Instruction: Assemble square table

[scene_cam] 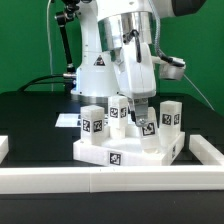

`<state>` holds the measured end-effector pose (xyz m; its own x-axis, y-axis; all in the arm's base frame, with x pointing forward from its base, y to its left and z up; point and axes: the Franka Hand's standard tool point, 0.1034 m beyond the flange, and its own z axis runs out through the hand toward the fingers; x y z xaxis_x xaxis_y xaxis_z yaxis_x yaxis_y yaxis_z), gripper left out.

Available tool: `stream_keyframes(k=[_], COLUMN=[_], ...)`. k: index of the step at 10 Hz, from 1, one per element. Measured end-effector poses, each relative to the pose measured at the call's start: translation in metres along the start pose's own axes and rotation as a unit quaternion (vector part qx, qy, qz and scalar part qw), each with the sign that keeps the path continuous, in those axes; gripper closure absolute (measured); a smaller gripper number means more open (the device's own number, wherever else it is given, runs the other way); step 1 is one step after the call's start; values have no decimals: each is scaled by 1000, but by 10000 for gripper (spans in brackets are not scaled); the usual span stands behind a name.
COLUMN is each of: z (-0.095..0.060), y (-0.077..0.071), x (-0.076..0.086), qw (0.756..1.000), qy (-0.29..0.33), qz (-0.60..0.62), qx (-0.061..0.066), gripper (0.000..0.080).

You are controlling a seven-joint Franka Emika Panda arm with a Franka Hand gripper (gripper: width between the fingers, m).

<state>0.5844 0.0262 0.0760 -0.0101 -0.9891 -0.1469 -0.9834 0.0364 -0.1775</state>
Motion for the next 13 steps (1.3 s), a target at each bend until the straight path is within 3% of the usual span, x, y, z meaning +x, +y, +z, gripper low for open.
stream_keyframes(k=[2,4,7,10,12,13], z=[-2,-4,-3,-1,0,0], y=[-2,-8,-7,-6,-6,-5], x=[-1,-1,-2,-17,-23,-23], qw=[996,986,962,908,845,827], qy=[-6,0,2,5,6,6], qz=[-91,-166,-274,-418,-534,-562], qx=[-5,8,5,-1,-5,-7], gripper=[157,151,150,150,150,150])
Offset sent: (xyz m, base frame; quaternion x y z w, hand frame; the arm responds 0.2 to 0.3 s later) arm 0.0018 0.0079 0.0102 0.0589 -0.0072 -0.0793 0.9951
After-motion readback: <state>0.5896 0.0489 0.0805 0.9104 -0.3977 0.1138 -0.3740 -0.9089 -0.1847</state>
